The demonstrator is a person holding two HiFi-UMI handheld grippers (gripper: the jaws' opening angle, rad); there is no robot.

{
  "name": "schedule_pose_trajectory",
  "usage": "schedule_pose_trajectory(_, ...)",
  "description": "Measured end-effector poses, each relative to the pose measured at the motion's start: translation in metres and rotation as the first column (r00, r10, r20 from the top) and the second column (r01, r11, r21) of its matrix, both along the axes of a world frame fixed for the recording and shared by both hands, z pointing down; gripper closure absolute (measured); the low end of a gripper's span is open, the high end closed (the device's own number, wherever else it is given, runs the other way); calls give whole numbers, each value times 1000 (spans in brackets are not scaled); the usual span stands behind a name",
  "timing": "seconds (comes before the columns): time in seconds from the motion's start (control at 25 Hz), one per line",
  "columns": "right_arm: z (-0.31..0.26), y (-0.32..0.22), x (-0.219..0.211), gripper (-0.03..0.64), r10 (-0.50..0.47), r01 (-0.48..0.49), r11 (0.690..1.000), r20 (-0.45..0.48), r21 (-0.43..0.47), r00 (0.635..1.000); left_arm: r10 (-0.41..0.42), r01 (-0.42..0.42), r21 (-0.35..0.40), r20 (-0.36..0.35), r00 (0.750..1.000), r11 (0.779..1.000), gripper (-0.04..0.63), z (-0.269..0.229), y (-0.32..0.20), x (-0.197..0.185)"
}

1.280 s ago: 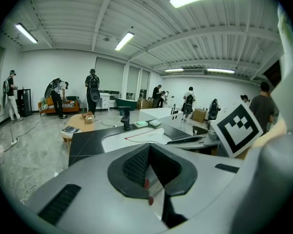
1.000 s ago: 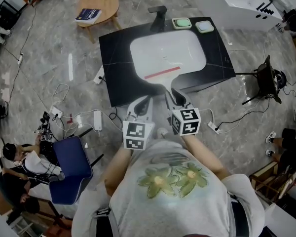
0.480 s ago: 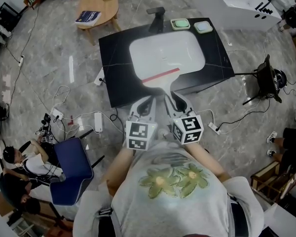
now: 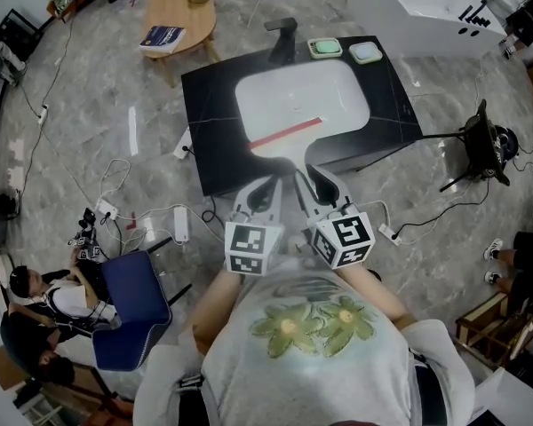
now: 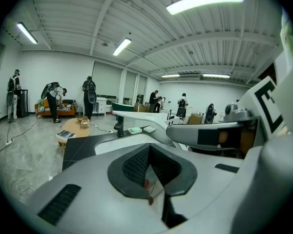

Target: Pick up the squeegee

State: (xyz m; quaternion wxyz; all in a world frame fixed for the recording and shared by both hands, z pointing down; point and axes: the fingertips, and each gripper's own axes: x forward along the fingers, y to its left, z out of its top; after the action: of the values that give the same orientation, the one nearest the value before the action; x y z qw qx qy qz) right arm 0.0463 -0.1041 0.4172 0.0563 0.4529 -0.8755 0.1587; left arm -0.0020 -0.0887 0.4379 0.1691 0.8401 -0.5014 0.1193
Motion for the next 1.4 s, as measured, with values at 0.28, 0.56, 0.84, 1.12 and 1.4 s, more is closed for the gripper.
schedule_pose_trajectory(0.28, -8, 3, -4, 529, -14, 15, 999, -17, 38, 1000, 2, -2, 15, 2, 1000, 1000, 586, -5, 0, 2)
schedule_pose_trajectory(0.56, -10, 5, -8, 531, -21, 24, 998, -52, 57, 998, -7, 7, 15, 0, 1000, 1000, 586, -6, 3, -2)
schedule_pose_trajectory(0.84, -12, 8, -10, 531, -32, 37, 996, -68, 76, 997, -12, 12, 17, 2, 1000, 1000, 586, -6, 5, -1)
schedule_pose_trajectory(1.12, -12, 10, -11, 531, -40, 45, 996, -70, 79, 997, -19, 19, 17, -1, 1000, 1000, 586, -6, 6, -1)
schedule_pose_trajectory(1.4, -12, 13, -11, 531, -40, 47, 996, -79, 82, 996, -19, 19, 19, -2, 1000, 1000, 586, -7, 10, -1)
